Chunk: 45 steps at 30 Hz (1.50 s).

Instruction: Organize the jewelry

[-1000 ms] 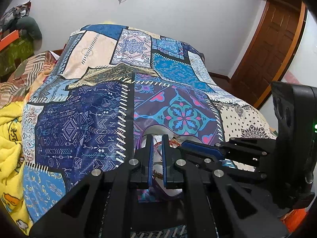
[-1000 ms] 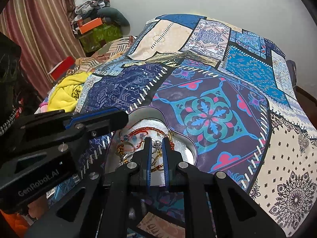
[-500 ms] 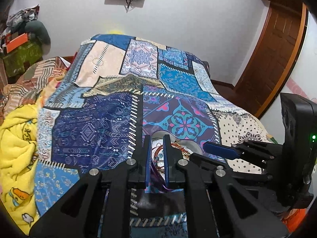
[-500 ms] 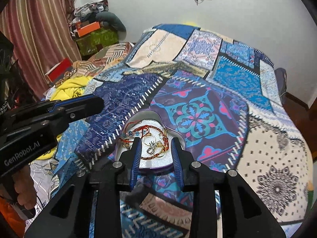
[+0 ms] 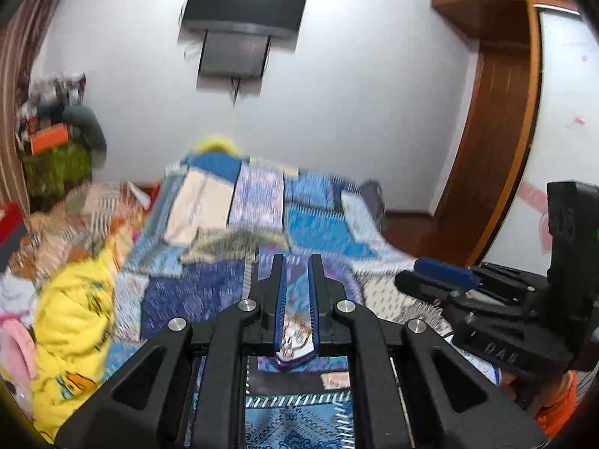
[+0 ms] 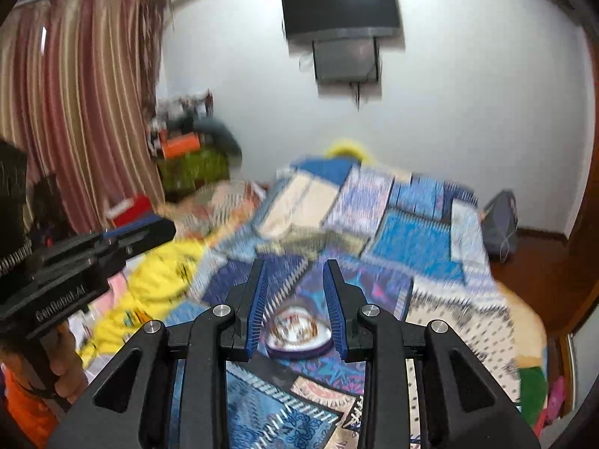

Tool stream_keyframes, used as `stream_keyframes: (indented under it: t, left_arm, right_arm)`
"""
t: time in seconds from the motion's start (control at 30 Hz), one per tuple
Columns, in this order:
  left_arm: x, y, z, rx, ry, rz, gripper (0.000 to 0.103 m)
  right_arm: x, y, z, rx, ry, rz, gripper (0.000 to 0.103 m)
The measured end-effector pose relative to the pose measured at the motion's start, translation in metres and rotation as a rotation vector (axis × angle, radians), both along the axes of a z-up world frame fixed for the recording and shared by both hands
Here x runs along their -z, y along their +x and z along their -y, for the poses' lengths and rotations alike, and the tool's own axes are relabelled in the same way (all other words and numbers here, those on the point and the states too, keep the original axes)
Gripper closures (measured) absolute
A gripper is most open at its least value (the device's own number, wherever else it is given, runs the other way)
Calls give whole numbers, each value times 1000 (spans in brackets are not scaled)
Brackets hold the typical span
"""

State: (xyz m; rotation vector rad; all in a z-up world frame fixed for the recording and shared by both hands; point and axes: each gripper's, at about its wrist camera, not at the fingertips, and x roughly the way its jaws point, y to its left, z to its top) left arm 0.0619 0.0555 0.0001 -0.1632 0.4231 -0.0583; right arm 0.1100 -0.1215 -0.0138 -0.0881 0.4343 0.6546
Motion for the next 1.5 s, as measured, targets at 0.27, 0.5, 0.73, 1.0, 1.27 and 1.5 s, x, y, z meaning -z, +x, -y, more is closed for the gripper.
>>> stream_keyframes:
  t: [0.27, 0.5, 0.73, 1.0, 1.27, 1.5]
  left_arm:
    - [-54, -78, 18, -47, 49, 223, 68]
    - [-63, -114, 24, -110, 74, 297, 36]
    - [-52, -118, 18, -158, 67, 280, 15]
    - [-50, -117, 21, -163, 84, 267, 15]
    - [-47, -117, 26, -155, 94, 262, 14]
    - [-47, -115, 27, -151, 97, 258, 13]
  right_arm:
    - [-40, -61, 26, 65, 124, 186, 37]
    - [-42, -81, 27, 146, 136, 249, 9]
    - [-43, -86, 28, 192, 117, 267, 0]
    - [-41, -91, 34, 184, 122, 252, 0]
    - [-40, -94, 38, 181, 123, 249, 0]
    - [-40, -93, 39, 179, 125, 247, 0]
